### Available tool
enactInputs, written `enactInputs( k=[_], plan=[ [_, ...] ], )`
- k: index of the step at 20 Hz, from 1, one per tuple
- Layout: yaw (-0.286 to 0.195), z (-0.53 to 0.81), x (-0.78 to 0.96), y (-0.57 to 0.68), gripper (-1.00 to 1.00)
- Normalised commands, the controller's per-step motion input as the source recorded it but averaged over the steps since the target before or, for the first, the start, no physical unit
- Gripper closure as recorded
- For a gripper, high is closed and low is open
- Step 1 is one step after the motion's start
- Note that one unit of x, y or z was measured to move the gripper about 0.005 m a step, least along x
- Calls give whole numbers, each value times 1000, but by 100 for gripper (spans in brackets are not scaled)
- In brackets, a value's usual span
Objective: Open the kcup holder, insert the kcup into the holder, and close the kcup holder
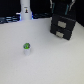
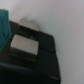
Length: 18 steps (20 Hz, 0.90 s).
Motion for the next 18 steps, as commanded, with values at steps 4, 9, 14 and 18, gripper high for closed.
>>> enactInputs(
  k=[4, 9, 14, 18],
  plan=[
    [-159, -202, -295, 645, -100],
    [-163, -282, -270, 542, -100],
    [-125, -397, -223, 296, -100],
    [-78, -444, -241, 201, -100]
  ],
)
